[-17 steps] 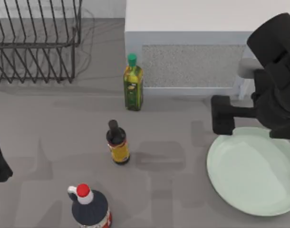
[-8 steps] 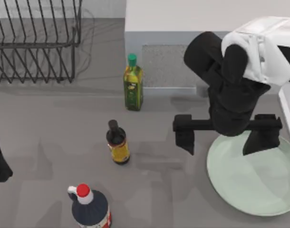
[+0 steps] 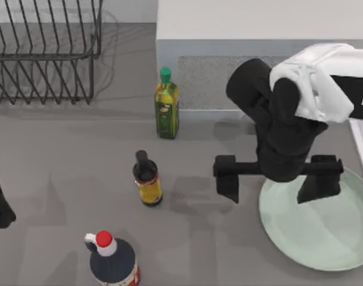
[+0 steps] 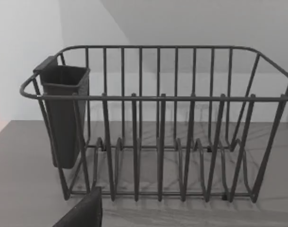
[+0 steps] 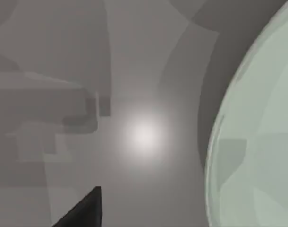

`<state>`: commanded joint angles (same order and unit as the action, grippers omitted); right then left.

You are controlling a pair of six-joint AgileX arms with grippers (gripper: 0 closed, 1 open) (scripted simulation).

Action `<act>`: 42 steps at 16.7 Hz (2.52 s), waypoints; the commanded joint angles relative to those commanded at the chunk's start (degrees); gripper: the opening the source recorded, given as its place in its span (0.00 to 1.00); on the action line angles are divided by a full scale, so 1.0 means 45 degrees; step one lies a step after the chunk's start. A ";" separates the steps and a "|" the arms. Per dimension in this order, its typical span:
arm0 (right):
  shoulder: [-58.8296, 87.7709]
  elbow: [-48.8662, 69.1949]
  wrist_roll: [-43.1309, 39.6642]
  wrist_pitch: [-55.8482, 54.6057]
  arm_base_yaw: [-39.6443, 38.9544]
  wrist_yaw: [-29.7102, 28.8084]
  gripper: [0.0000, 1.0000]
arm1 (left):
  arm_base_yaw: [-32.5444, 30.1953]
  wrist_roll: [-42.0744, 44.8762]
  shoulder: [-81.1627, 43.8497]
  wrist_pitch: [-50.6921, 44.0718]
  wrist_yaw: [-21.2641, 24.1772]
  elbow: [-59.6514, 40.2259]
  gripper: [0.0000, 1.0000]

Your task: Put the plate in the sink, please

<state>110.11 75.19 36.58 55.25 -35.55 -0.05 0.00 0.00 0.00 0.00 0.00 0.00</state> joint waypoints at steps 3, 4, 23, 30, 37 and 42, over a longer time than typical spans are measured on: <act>0.0751 -0.0947 0.0025 -0.1928 -0.0033 -0.0006 1.00 | 0.0000 0.0000 0.0000 0.0000 0.0000 0.0000 1.00; 0.0988 -0.1243 0.0035 -0.2467 -0.0043 -0.0008 1.00 | 0.0000 0.0000 0.0000 0.0000 0.0000 0.0000 1.00; 0.1454 -0.1798 0.0055 -0.3289 -0.0067 -0.0011 0.10 | 0.0000 0.0000 0.0000 0.0000 0.0000 0.0000 1.00; 0.1454 -0.1798 0.0055 -0.3289 -0.0067 -0.0011 0.00 | 0.0000 0.0000 0.0000 0.0000 0.0000 0.0000 1.00; 0.0337 -0.0793 -0.0030 -0.2359 0.0054 -0.0244 0.00 | 0.0000 0.0000 0.0000 0.0000 0.0000 0.0000 1.00; 0.0555 0.3321 0.0000 0.1766 -0.0067 -0.0224 0.00 | 0.0000 0.0000 0.0000 0.0000 0.0000 0.0000 1.00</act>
<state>112.60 90.14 36.58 63.20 -35.85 -1.05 0.00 0.00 0.00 0.00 0.00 0.00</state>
